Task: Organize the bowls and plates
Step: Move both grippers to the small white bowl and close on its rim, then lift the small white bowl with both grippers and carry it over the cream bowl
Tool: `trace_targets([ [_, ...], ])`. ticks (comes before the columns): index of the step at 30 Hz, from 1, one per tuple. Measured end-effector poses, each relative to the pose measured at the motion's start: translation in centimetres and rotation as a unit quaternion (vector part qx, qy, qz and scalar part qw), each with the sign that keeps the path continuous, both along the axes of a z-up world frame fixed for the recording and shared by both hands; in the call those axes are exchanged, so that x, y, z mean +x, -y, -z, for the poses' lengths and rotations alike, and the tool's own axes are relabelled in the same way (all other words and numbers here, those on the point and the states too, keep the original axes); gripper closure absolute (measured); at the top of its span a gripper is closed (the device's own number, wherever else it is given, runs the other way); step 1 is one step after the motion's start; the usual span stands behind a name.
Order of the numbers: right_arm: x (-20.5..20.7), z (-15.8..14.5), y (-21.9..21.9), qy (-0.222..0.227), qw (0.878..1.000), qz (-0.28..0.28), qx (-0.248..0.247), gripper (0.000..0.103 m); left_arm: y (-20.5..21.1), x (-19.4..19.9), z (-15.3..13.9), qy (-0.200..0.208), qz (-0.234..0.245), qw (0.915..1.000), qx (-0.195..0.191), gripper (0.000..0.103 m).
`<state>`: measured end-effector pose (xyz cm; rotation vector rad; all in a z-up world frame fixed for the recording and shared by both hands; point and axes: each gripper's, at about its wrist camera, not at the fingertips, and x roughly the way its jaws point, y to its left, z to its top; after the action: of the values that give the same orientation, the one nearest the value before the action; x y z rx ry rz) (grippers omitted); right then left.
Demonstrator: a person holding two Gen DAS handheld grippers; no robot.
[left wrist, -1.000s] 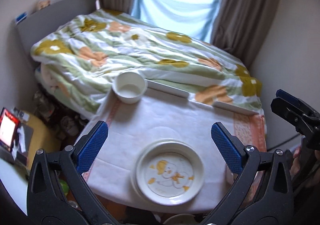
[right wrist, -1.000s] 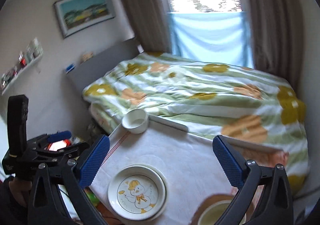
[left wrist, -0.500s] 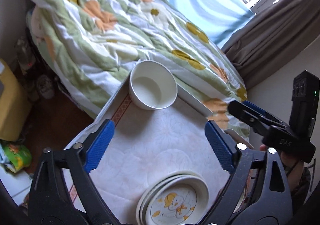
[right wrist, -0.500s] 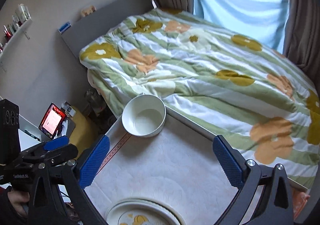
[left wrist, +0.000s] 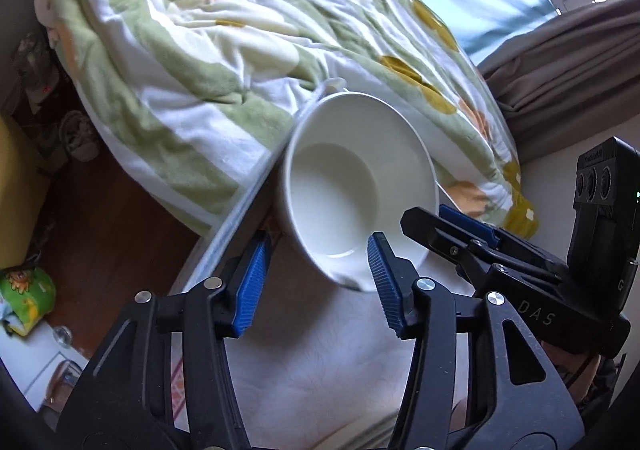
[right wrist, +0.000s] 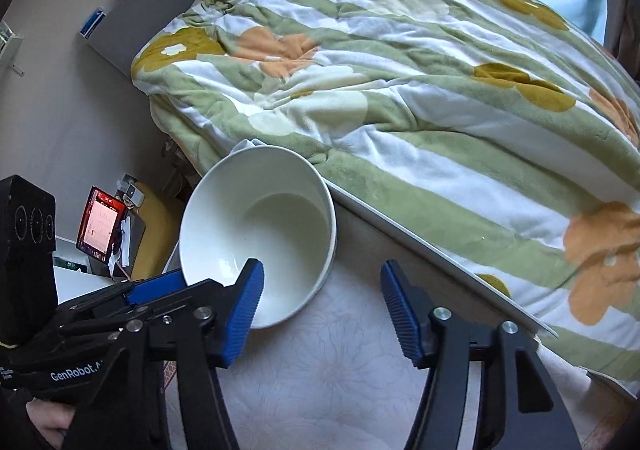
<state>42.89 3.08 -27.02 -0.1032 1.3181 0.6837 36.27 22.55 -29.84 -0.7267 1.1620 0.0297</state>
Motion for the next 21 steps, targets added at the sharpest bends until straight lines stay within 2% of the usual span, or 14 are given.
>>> trace_targets([
  [2,0.4,0.5,-0.3,-0.006,1.000,-0.002,0.001,0.061,-0.3,0.4,0.4,-0.004,-0.003,1.0000,0.002,0.066],
  [3,0.6,0.7,-0.4,-0.010,1.000,-0.004,0.002,0.068,-0.4,0.5,0.5,-0.006,-0.003,1.0000,0.002,0.068],
  [5,0.8,1.1,-0.7,-0.014,1.000,-0.005,0.002,0.071,-0.5,0.9,0.8,-0.010,0.000,0.9999,0.003,0.077],
  [7,1.0,1.4,-0.8,-0.015,1.000,-0.005,0.006,0.080,-0.6,1.0,0.9,-0.012,-0.001,0.9999,0.008,0.082],
  [10,1.1,1.7,-0.8,-0.018,1.000,-0.005,0.012,0.088,-0.8,1.0,1.0,-0.011,-0.003,0.9999,0.010,0.083],
  [21,0.8,1.3,0.0,-0.014,0.999,0.015,0.034,0.089,0.0,0.7,-0.2,0.003,0.018,0.9989,0.043,0.085],
])
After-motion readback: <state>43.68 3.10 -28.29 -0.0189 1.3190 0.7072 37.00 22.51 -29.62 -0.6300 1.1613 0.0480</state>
